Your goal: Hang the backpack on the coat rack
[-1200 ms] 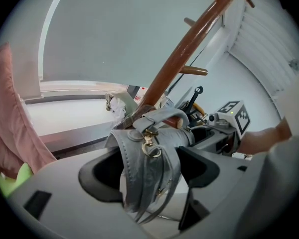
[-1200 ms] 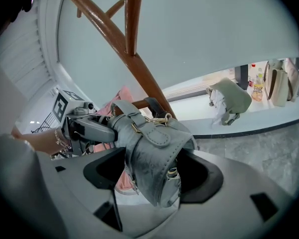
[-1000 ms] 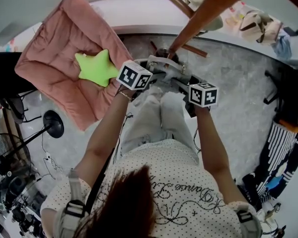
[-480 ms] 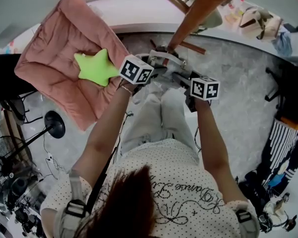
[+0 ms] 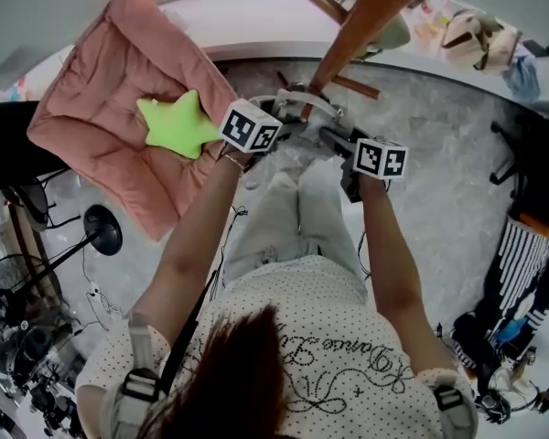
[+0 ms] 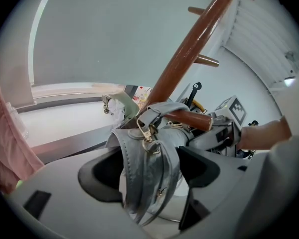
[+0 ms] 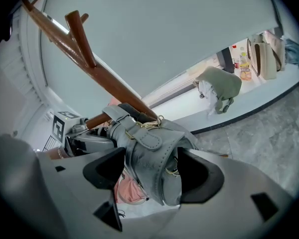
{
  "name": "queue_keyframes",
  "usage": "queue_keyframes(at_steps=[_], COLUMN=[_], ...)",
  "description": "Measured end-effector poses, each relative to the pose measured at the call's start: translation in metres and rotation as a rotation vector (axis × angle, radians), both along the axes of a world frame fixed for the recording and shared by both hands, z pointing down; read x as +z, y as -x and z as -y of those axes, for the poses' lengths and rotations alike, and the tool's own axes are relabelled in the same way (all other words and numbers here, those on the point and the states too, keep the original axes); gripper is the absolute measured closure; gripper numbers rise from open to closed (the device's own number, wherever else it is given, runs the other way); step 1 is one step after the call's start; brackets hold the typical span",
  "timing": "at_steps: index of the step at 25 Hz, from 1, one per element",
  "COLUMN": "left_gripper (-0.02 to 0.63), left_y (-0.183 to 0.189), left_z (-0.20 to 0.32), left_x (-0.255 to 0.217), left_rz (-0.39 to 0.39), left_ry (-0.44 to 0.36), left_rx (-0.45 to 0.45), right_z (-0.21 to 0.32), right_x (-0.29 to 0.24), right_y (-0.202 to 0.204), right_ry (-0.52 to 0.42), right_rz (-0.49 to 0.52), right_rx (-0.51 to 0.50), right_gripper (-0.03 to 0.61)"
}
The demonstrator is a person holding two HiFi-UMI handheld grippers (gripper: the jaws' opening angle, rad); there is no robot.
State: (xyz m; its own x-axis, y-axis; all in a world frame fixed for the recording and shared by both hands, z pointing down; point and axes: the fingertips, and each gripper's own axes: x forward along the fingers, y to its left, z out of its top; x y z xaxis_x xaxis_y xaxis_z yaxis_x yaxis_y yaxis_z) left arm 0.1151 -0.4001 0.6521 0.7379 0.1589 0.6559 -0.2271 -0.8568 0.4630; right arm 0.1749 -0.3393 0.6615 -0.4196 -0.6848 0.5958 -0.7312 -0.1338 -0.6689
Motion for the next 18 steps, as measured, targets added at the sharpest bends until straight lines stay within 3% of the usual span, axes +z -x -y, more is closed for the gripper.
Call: queue_keyframes(at_steps=[5,7,8,14,18], left_gripper=[0.27,0.279,0.285,0.293,0.35], left_y=[0.008,0.015,0.018,0.025,0.03], left_z=[-0.002,-0.004,-0.005,-0.007,-0.002], left_x=[0.005,0.008,0.009,0.01,0.0], left_rz=[0.009,0.022,0.023,0.001,-0.021], left_ry=[-0.015,-0.013,-0.007,-0.028,-0.077], left_rx=[-0.008,-0.023,-0.038,-0.099,-0.138], right_z=[0.002,0.004,0.006,0.002,0.0], right_x=[0.0,-0.006,-0.008,-0.005,-0.005], right_y=[-0.002,-0.006,-0.007,-0.005,-0.003], right_ry=[-0.006,-0.028,-0.036,-0.038,-0.041], right_rz=[0.055,0.099,0.106,0.006,-0.02], right_rx=[0.058,0.123,0.139,0.1,0.098], right_gripper=[0.24,0.325,0.332,0.333,0.328])
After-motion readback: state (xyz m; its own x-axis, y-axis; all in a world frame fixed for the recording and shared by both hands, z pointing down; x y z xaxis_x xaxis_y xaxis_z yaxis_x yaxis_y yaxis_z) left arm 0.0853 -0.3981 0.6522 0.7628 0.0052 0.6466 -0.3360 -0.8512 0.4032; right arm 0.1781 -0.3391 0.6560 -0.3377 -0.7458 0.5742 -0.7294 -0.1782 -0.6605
